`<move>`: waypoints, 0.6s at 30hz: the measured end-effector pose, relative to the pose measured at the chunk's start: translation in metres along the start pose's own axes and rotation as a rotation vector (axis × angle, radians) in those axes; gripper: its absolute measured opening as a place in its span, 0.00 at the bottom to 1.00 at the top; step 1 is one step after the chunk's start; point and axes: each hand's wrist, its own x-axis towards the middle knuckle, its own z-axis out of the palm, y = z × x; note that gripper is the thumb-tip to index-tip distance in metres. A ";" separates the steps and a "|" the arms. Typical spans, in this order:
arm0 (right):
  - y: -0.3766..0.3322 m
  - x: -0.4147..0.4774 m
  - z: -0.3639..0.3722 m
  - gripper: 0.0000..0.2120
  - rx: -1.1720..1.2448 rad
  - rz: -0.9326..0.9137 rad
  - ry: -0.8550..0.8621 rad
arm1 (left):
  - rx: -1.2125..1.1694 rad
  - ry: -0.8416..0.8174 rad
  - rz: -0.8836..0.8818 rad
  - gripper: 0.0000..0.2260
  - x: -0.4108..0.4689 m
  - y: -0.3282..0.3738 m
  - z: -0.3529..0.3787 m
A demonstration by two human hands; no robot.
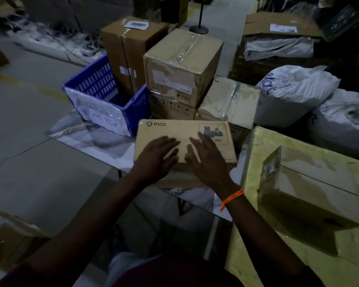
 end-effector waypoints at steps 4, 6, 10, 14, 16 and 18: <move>-0.002 0.010 0.007 0.26 -0.116 -0.063 -0.189 | 0.105 -0.176 -0.038 0.26 0.008 0.010 0.011; -0.001 0.005 0.008 0.29 -0.148 -0.058 -0.178 | 0.146 -0.180 -0.043 0.28 0.001 0.009 0.014; -0.002 -0.004 0.014 0.28 -0.174 -0.050 -0.156 | 0.175 -0.222 -0.059 0.29 -0.003 0.011 0.015; -0.001 0.003 0.006 0.31 -0.180 -0.041 -0.220 | 0.173 -0.255 -0.046 0.28 0.007 0.010 0.010; 0.005 0.005 0.001 0.33 -0.190 -0.071 -0.273 | 0.173 -0.277 -0.030 0.28 0.012 0.008 0.004; 0.012 0.011 -0.004 0.35 -0.186 -0.075 -0.296 | 0.213 -0.326 -0.063 0.34 0.017 0.005 -0.004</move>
